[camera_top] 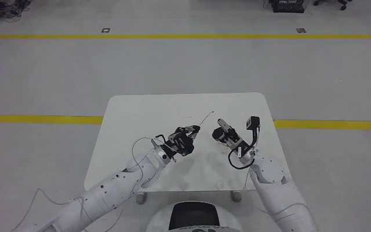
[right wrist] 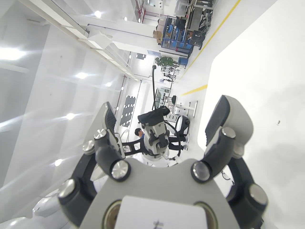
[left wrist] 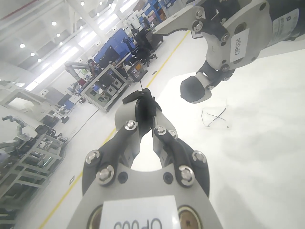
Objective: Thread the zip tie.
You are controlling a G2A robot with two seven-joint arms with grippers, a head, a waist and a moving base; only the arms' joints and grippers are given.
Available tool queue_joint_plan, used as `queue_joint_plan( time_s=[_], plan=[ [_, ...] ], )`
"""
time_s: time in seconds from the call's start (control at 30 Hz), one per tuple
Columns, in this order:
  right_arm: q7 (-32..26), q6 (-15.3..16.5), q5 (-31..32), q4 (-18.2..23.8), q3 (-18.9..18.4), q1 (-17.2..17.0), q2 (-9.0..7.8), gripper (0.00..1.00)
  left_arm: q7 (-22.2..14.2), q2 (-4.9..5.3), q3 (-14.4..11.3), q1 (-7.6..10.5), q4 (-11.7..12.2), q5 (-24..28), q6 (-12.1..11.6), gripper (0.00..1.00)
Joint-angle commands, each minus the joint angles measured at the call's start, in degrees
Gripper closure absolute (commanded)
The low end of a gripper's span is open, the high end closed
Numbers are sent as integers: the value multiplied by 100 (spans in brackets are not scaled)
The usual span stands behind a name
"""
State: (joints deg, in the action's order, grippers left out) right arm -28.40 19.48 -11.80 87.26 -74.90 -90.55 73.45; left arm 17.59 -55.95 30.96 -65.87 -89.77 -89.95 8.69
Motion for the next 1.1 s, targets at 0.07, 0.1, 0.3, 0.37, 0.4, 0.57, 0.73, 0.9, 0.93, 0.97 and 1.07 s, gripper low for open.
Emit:
queue_joint_plan(
  time_s=[0.07, 0.1, 0.3, 0.37, 0.4, 0.57, 0.73, 0.9, 0.93, 0.97, 1.07],
  plan=[
    [18, 0, 5, 4, 3, -1, 1, 0, -2, 7, -10, 5, -1, 0, 7, 100],
    [18, 0, 5, 4, 3, -1, 1, 0, -2, 7, -10, 5, -1, 0, 7, 100],
    [-457, -291, -549, -124, -107, 94, -23, 0, 235, 48, -282, 300, 242, 0, -39, 100],
    [-1300, -641, -960, -423, -372, 301, -98, 0, 508, 110, -502, 492, 409, 0, 25, 100],
    [-1592, -746, -1051, -541, -460, 378, -126, 0, 589, 144, -601, 582, 477, 0, 52, 100],
    [-3025, -1165, -1332, -1101, -612, 800, -237, 0, 1049, 380, -1400, 1160, 738, 0, 349, 100],
    [-3811, -1406, -1485, -1615, -485, 1171, -271, 0, 1259, 559, -2122, 1703, 823, 0, 650, 100],
    [-3918, -1482, -1408, -1736, -449, 1267, -284, 0, 1425, 625, -2122, 1734, 933, 0, 711, 100],
    [-3918, -1482, -1408, -1736, -449, 1267, -284, 0, 1425, 625, -2122, 1734, 933, 0, 711, 100],
    [-3918, -1482, -1408, -1736, -449, 1267, -284, 0, 1425, 625, -2122, 1734, 933, 0, 711, 100],
    [-3918, -1482, -1408, -1736, -449, 1267, -284, 0, 1425, 625, -2122, 1734, 933, 0, 711, 100]
  ],
)
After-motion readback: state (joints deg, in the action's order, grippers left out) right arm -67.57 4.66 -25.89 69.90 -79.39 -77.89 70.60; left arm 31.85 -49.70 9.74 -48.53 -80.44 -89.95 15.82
